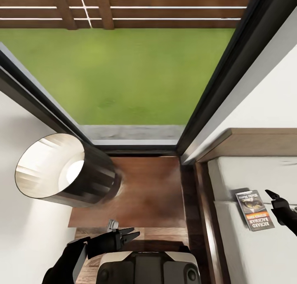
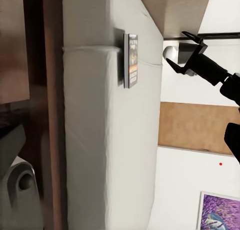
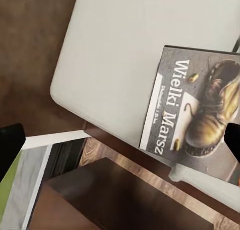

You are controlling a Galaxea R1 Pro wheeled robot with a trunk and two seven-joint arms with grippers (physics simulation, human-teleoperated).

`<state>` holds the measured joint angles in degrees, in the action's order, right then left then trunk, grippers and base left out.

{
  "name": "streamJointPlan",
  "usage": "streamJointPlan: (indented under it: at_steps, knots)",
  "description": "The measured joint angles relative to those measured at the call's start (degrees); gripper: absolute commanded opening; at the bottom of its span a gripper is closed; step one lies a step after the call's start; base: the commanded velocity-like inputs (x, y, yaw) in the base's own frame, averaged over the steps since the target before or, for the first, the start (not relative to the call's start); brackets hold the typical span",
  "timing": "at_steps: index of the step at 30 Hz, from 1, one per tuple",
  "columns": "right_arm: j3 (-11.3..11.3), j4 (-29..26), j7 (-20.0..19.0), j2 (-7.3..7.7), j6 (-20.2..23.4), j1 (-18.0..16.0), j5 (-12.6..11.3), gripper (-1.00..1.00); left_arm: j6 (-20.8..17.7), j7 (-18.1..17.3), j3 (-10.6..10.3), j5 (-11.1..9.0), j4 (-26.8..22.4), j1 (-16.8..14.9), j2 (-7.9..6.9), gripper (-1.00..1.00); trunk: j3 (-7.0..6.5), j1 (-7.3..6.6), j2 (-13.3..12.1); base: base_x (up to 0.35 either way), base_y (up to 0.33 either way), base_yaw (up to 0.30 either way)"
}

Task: In the bedroom, move the book from the bed onto either nightstand, and place the two sandals side by side next to the bed.

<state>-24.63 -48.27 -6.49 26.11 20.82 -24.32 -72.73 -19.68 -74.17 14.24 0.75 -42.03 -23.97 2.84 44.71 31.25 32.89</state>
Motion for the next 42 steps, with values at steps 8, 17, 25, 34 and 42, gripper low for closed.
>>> streamJointPlan:
  at_steps: [8,17,25,34,42]
  knots:
    - [0.0,0.0,0.0,0.0,-0.08,0.0,0.0,1.0,0.04,0.0,0.04,-0.04,0.04,0.0,0.0,1.0,0.0,0.0,0.0,0.0,0.0,0.0]
    - [0.0,0.0,0.0,0.0,-0.09,0.0,0.0,1.0,0.05,0.0,0.02,-0.01,0.05,0.0,0.0,1.0,1.43,1.76,3.2,0.0,0.0,0.0]
    - [0.0,0.0,0.0,0.0,-0.09,0.0,0.0,1.0,0.06,0.0,0.01,-0.03,0.05,0.0,0.0,1.0,2.87,3.52,6.41,0.0,0.0,0.0]
    - [0.0,0.0,0.01,0.0,-0.09,0.01,0.0,1.0,0.05,0.0,-0.02,-0.03,0.05,0.0,0.0,1.0,4.49,5.49,10.03,0.0,0.0,0.0]
    - [0.0,0.0,0.01,0.0,-0.09,0.0,0.0,1.0,0.07,0.0,0.01,-0.01,0.04,0.0,0.0,1.0,5.4,6.6,12.05,0.0,0.0,0.0]
